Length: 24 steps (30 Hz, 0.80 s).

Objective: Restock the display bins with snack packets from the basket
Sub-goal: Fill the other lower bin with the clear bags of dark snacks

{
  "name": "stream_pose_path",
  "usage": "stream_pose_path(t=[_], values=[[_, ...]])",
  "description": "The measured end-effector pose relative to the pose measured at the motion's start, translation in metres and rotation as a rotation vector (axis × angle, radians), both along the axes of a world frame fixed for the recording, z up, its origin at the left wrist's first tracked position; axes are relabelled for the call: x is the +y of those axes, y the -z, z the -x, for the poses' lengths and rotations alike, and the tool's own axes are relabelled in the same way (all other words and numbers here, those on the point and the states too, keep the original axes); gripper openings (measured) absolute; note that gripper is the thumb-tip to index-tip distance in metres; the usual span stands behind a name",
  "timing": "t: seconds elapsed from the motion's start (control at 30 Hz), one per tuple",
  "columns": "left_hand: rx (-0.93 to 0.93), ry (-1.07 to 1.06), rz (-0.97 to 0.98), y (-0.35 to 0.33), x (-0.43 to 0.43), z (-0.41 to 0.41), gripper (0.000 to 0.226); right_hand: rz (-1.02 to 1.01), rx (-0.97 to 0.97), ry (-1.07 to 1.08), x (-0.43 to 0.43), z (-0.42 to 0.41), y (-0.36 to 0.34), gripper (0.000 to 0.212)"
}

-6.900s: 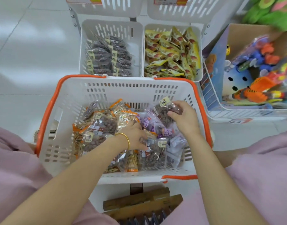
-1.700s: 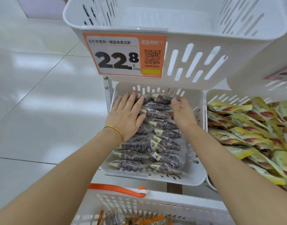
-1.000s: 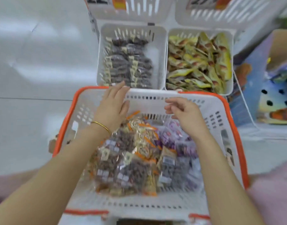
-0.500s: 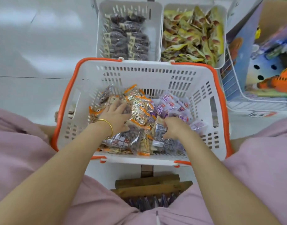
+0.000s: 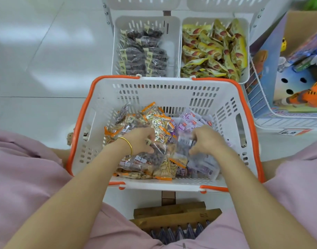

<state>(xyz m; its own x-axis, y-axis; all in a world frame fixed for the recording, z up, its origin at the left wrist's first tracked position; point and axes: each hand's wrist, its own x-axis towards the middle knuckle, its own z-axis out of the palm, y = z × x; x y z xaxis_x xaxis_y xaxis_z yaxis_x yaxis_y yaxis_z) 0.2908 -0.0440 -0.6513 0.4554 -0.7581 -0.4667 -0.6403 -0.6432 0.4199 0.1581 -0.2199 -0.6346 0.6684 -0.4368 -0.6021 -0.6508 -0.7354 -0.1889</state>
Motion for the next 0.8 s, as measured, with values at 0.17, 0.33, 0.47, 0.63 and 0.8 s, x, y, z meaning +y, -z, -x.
stream_pose_path(t=[0.17,0.33,0.47,0.63,0.8], values=[[0.380,-0.531,0.435,-0.023,-0.003,-0.018,0.023,0.154,-0.666,0.318,-0.007,-0.002,-0.048,0.027],[0.851,-0.809,0.683,-0.049,-0.012,-0.013,0.011,-0.075,-1.010,0.199,0.021,-0.005,-0.039,0.038],[0.925,-0.987,0.807,-0.063,-0.016,-0.016,0.020,-0.248,-0.974,0.124,0.023,-0.003,-0.037,0.064],[1.110,-1.126,0.839,-0.064,-0.019,-0.020,0.027,-0.402,-0.978,0.137,0.028,-0.008,-0.045,0.070],[1.145,-1.018,0.829,-0.071,-0.025,-0.020,0.079,-0.428,-0.993,0.117,0.029,-0.010,-0.048,0.063]])
